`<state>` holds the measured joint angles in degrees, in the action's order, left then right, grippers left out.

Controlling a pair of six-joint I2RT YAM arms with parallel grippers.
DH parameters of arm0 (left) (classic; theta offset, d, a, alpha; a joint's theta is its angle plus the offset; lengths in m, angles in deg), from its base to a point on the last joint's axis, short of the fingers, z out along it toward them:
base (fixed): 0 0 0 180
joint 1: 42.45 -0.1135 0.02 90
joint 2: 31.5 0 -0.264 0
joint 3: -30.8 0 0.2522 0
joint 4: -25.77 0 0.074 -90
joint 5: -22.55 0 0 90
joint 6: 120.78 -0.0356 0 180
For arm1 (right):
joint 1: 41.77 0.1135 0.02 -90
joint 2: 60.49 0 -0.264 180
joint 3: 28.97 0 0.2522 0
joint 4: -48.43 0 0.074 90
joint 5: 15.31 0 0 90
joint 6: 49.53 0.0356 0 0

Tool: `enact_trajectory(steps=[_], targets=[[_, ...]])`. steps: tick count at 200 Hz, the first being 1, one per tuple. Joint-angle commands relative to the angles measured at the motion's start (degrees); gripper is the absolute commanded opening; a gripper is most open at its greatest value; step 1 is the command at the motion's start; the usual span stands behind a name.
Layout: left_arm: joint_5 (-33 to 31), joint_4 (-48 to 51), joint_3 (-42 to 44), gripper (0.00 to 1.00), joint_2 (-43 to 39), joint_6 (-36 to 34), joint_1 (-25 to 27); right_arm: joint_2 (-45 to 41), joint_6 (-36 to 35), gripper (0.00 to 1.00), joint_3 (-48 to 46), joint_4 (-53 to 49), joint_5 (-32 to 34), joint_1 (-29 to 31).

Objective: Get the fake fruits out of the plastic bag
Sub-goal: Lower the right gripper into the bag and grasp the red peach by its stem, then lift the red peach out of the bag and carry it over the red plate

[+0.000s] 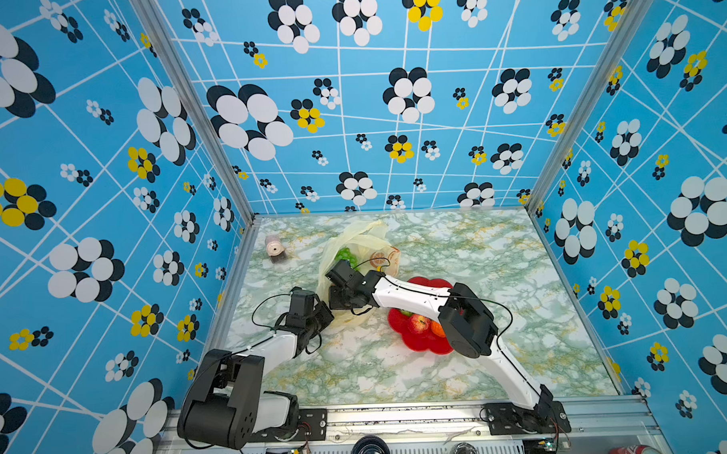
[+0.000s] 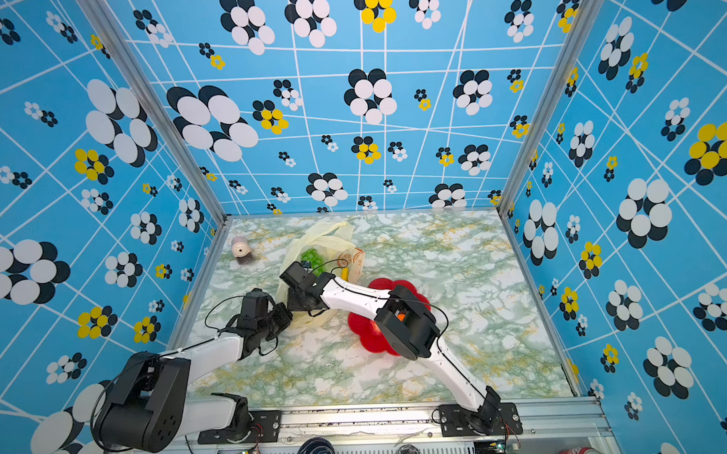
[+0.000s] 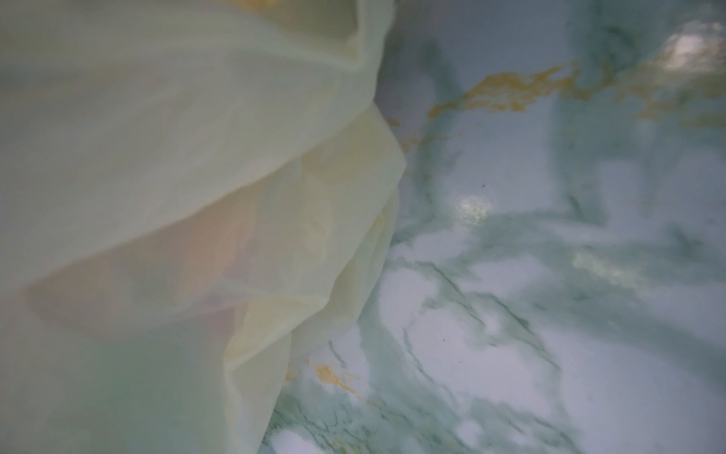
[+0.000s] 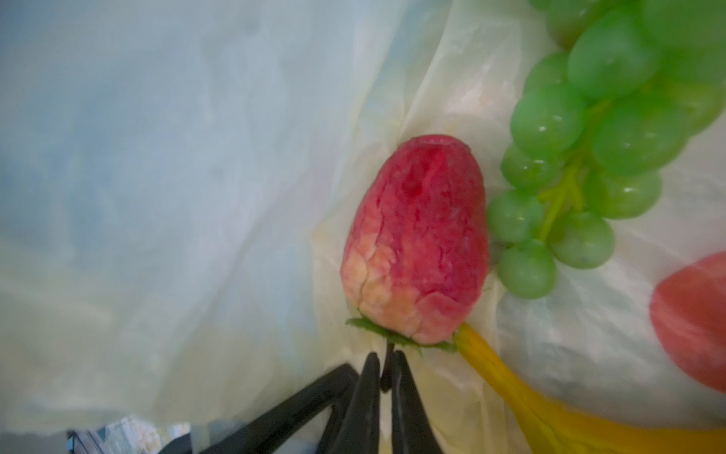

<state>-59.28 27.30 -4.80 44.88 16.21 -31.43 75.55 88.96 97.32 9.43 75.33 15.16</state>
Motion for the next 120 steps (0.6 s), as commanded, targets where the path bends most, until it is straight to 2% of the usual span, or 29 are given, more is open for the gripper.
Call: enact_trajectory(steps=[1, 52, 120], targets=[[-0.6, 0.9, 0.0, 0.00, -0.7, -0.8, 0.4, -1.6, -1.6, 0.06, -0.8, -1.6, 2.4, -0.2], [-1.1, 1.7, -0.5, 0.00, -1.3, -0.7, 0.5, -6.6, -3.7, 0.00, -4.9, -1.0, 4.5, -0.2], [-2.3, 3.1, -1.5, 0.00, -1.2, -2.0, 0.4, -16.5, -8.4, 0.00, -12.4, -0.5, 6.3, -0.2]])
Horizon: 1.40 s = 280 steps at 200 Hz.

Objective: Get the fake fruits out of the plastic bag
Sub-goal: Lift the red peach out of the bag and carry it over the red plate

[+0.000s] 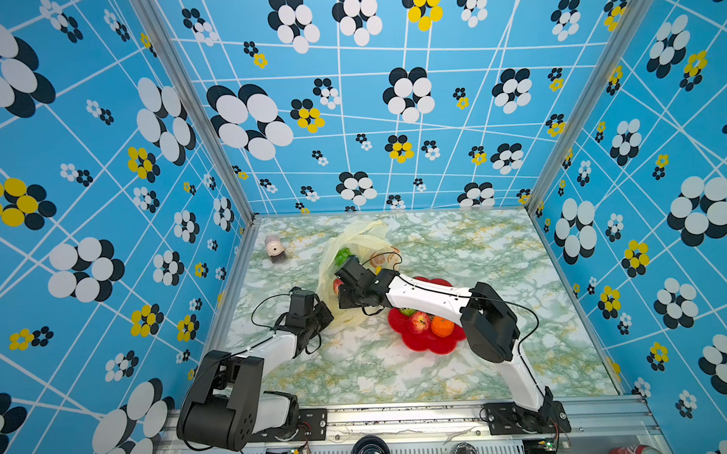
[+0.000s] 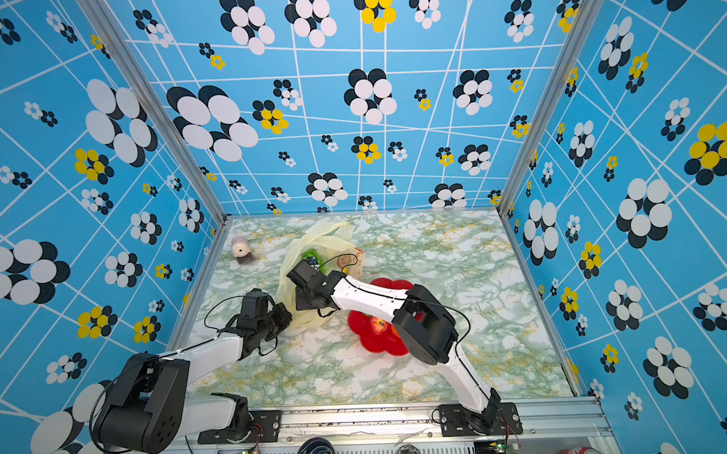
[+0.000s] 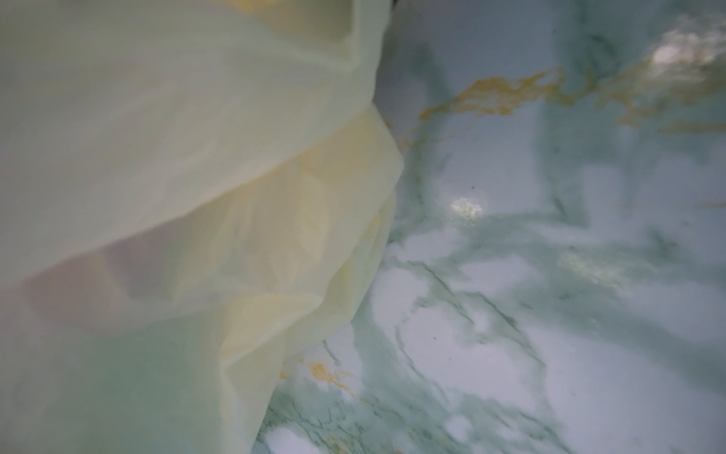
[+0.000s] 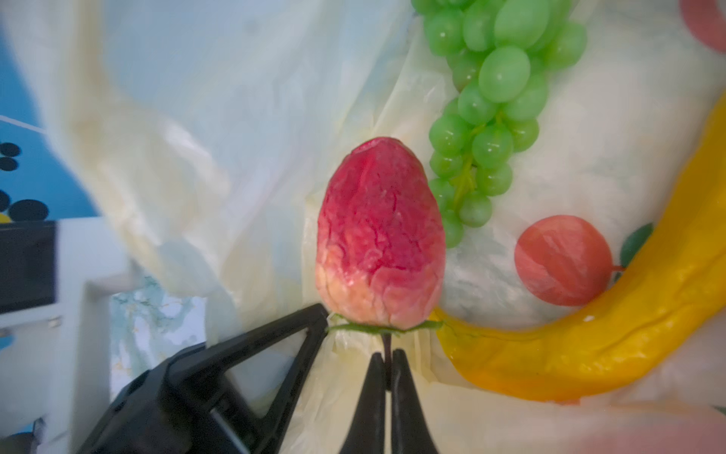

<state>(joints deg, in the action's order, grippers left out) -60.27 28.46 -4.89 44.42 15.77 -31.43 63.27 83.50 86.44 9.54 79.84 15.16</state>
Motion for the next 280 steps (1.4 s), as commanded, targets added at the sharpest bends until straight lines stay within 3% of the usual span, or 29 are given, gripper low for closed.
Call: enact_trajectory(steps=[1, 42, 170, 231, 280], targets=[[-1.3, 2.0, -1.5, 0.00, -0.7, -1.7, 0.5, -4.3, -3.1, 0.00, -1.6, -0.7, 1.9, -0.2], [-2.8, 6.4, -4.2, 0.00, -0.9, -4.9, 0.5, -12.1, -7.6, 0.00, -7.0, -4.1, 2.0, -0.2], [-6.6, 11.5, -7.3, 0.00, -2.9, -14.3, 0.5, -33.4, -18.9, 0.00, -17.4, -31.5, 5.6, -2.7], [-7.1, 10.6, -6.6, 0.00, -3.9, -16.1, 0.4, -37.3, -21.3, 0.00, -16.5, -48.4, 10.0, -4.1], [-6.8, 9.3, -5.9, 0.00, -3.4, -15.9, 0.4, -36.5, -22.8, 0.00, -17.4, -53.7, 9.5, -7.8]])
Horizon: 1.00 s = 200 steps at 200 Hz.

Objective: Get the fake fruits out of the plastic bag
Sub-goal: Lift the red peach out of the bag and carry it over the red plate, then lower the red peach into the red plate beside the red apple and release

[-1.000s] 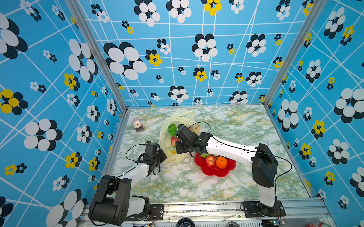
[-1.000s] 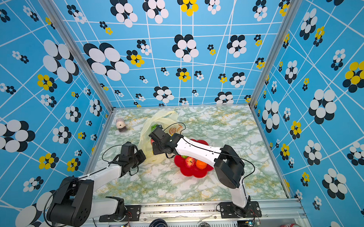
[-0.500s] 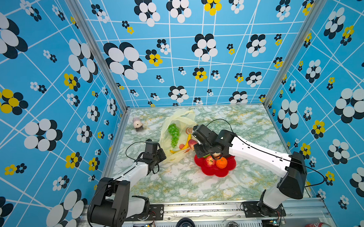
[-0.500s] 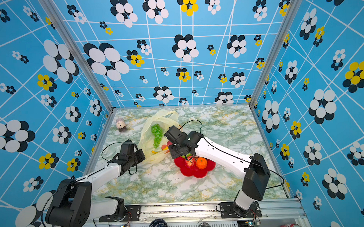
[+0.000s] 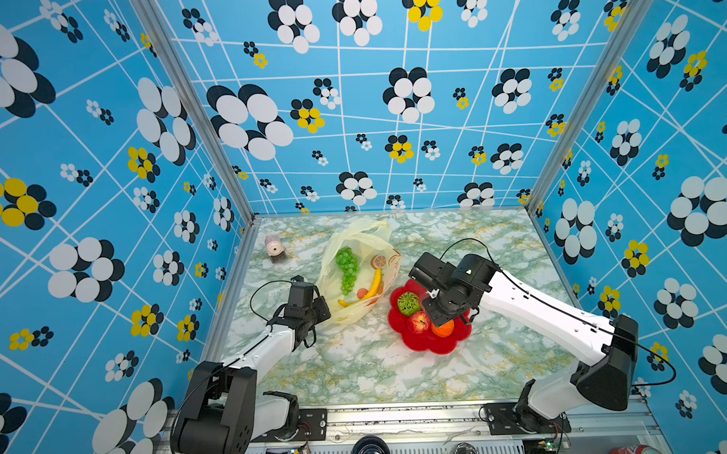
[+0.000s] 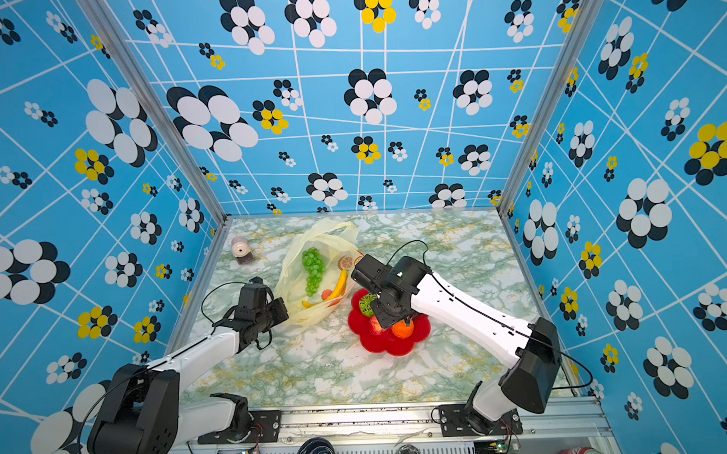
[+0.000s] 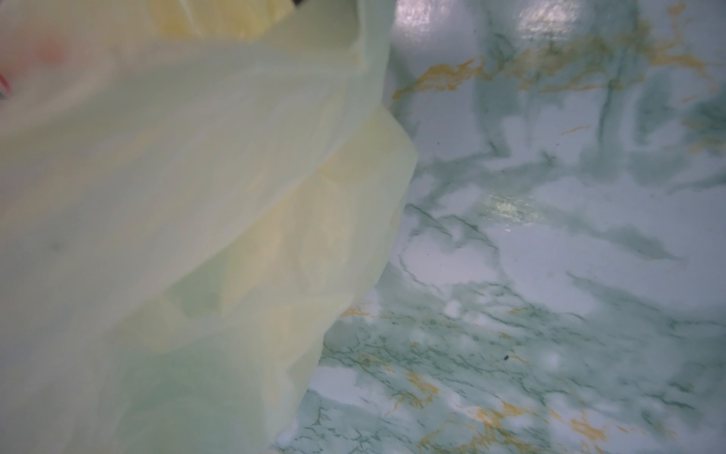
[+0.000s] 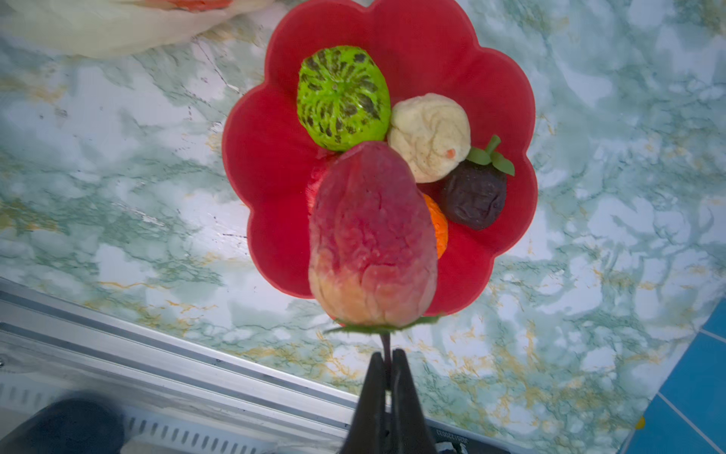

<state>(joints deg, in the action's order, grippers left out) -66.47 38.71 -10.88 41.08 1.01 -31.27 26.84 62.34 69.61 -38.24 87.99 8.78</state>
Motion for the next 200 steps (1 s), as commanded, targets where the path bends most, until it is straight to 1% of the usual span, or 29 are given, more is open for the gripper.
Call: enact_trajectory(steps=[1, 94, 132, 200], targets=[[-0.6, -1.0, 0.1, 0.00, -0.1, -1.1, 0.3, 0.0, -1.7, 0.00, -0.6, -6.0, 1.3, -1.5], [-0.1, -1.5, 0.8, 0.00, -0.9, -0.8, 0.2, 6.6, -6.1, 0.00, -0.7, -6.7, -0.3, -4.2], [0.3, -1.4, 0.8, 0.00, -1.1, -0.8, 0.2, 9.1, -7.0, 0.00, -0.4, -6.5, -1.8, -5.0], [0.4, -1.2, 0.8, 0.00, -1.7, -0.9, 0.1, 13.9, -8.2, 0.00, 1.8, -7.0, -2.1, -5.6]])
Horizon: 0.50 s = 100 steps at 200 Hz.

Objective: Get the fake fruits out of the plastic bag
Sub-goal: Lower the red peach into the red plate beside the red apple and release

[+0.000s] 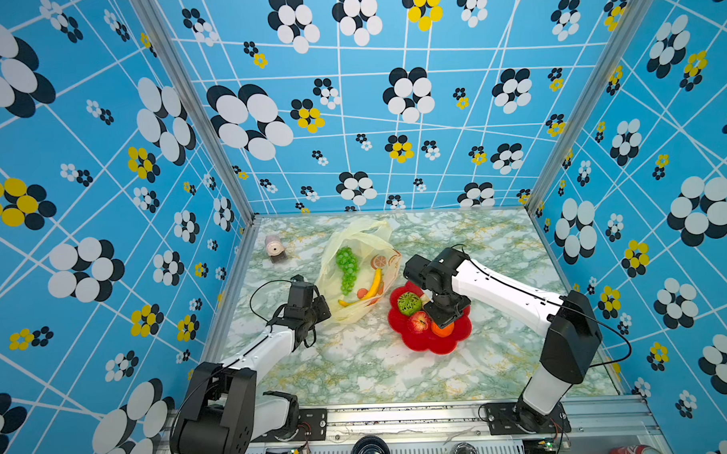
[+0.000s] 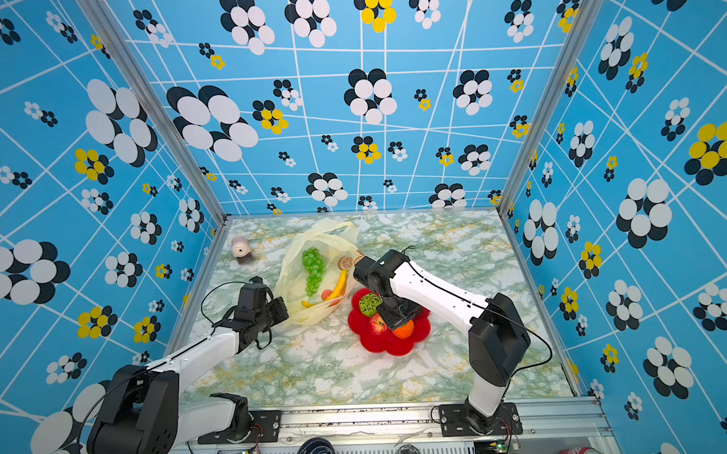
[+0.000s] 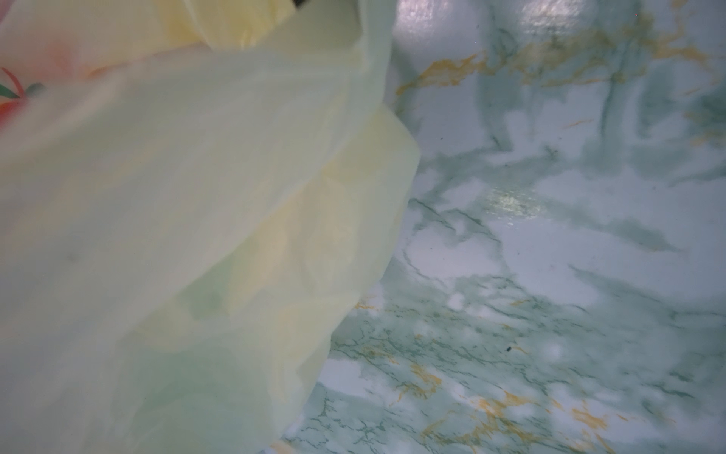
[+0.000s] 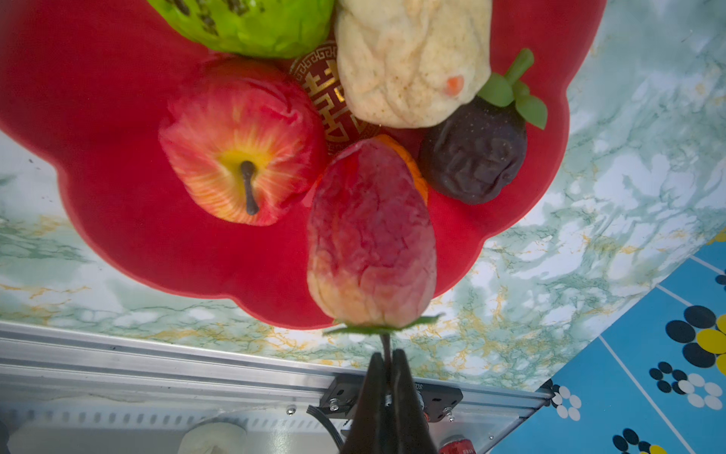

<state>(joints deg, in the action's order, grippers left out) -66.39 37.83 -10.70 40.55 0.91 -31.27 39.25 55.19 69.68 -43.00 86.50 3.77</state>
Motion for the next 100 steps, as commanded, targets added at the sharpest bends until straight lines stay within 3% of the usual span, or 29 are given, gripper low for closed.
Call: enact_trajectory(steps=[1, 100], targets=[[0.3, -0.3, 0.7, 0.00, -1.2, -0.8, 0.1, 1.6, -1.1, 0.00, 1.7, -2.3, -0.6, -0.6], [0.5, -0.3, 0.6, 0.00, -1.5, -0.9, -0.1, 6.0, -2.0, 0.00, 6.3, -2.5, 0.1, -1.4]])
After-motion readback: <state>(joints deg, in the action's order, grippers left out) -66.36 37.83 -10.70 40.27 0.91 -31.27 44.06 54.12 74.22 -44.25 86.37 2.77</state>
